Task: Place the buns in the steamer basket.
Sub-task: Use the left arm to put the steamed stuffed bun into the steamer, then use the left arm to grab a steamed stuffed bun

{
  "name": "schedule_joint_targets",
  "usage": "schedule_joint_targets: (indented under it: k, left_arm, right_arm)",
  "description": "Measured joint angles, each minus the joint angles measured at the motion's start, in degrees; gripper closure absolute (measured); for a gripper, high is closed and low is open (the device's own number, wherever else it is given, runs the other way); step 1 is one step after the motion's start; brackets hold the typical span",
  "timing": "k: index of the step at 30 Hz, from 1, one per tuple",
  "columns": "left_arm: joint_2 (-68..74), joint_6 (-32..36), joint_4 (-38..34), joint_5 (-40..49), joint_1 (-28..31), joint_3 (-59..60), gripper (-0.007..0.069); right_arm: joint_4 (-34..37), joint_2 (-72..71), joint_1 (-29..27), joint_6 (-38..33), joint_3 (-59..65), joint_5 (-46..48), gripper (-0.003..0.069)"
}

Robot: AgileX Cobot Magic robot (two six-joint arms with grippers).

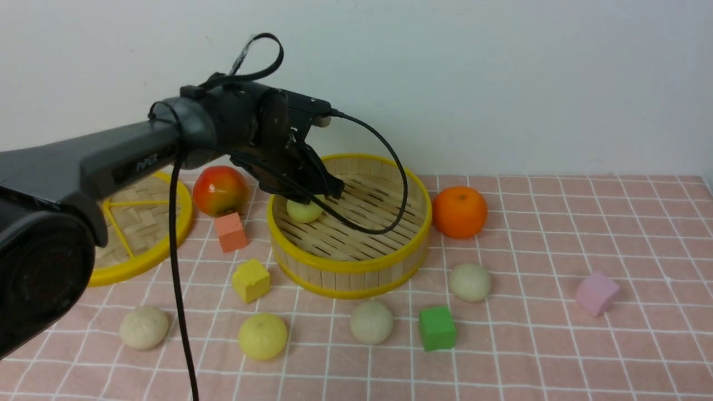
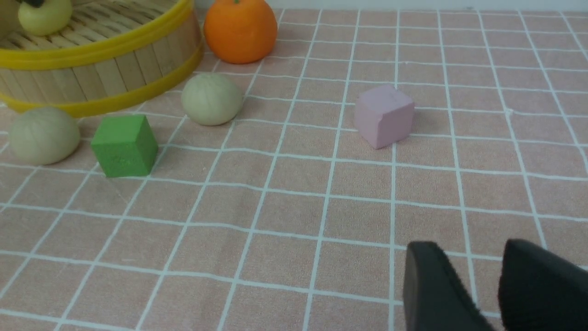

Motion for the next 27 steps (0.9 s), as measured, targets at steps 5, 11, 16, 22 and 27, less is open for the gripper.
schedule_joint_targets:
  k: [5,11,16,22,27]
  left_arm:
    - [-7.2,-1.8,-0.8,8.9,-0.1,0.0,0.0199]
    - [-18.7,-3.7,-0.9,20.5,0.1,3.9,0.0281]
    - [-27.3,-7.0,-1.1,20.5,0.9,19.6,0.0554]
    - [-29.7,-10.0,-2.9,14.8,5.1,35.6,0.0638]
    - [-29.3,-10.2,-5.6,10.4,12.1,40.2,0.0615]
  right_arm:
    - [0.0,0.0,0.0,0.0,0.0,0.0,0.0419]
    - [0.0,0.0,0.0,0.0,0.0,0.0,0.0419]
    - [0.0,0.0,0.0,0.0,0.0,0.0,0.0419]
    - [0.0,0.0,0.0,0.0,0.0,0.0,0.0419]
    - [0.0,0.0,0.0,0.0,0.0,0.0,0.0419]
